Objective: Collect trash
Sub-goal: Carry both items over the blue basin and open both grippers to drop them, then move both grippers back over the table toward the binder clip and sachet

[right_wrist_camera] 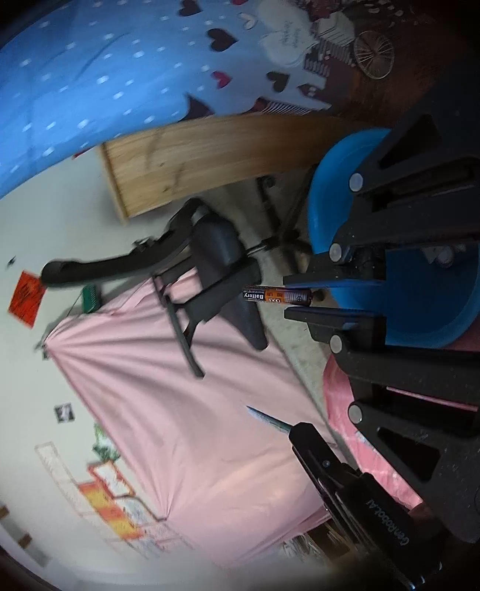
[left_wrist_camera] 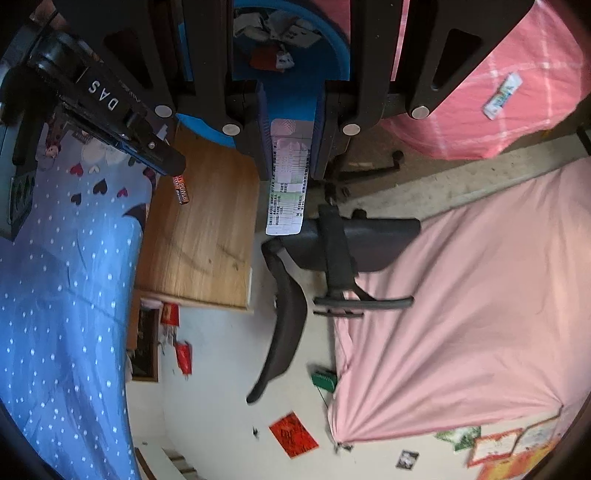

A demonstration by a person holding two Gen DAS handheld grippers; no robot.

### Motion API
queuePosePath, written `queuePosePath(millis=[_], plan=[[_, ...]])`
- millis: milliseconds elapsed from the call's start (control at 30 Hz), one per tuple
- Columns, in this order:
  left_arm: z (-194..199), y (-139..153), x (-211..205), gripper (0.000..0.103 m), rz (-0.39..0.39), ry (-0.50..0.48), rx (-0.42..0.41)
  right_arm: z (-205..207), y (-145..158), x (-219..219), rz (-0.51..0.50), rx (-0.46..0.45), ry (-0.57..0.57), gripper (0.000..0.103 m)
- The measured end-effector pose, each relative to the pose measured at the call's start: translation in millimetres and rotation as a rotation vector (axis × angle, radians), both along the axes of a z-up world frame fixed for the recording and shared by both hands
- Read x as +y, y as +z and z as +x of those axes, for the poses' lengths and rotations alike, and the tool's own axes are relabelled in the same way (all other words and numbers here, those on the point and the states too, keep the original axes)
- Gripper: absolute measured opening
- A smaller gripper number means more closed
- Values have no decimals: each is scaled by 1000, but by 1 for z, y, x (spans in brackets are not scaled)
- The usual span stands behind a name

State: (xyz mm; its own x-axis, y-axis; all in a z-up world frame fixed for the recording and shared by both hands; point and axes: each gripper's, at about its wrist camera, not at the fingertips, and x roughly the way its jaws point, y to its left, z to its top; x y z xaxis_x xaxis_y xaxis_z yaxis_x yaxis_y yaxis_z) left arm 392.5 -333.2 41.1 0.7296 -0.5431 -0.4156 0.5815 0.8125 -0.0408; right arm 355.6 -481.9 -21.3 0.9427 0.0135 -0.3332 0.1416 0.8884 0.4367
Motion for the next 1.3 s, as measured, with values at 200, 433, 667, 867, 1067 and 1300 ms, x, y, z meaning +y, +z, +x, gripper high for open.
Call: queuePosePath(millis=[200,433,667,867,1067,1300], plan=[[15,-26,-8,17,34,-32,125,15,-26,-28,110,116,5,35],[32,-51,-19,17,74,-41,254,29,-51,-40,203,203,48,35],[40,-68,-12,18,87,-11,348,30,-53,-40,203,224,47,37],[39,-74,-7,29,98,-6,366,31,-56,-43,215,236,37,38],[41,-69,2,31,85,22,362,31,-56,-42,204,233,42,38],[40,-58,21,38,57,69,334,34,-46,-32,146,221,52,38]])
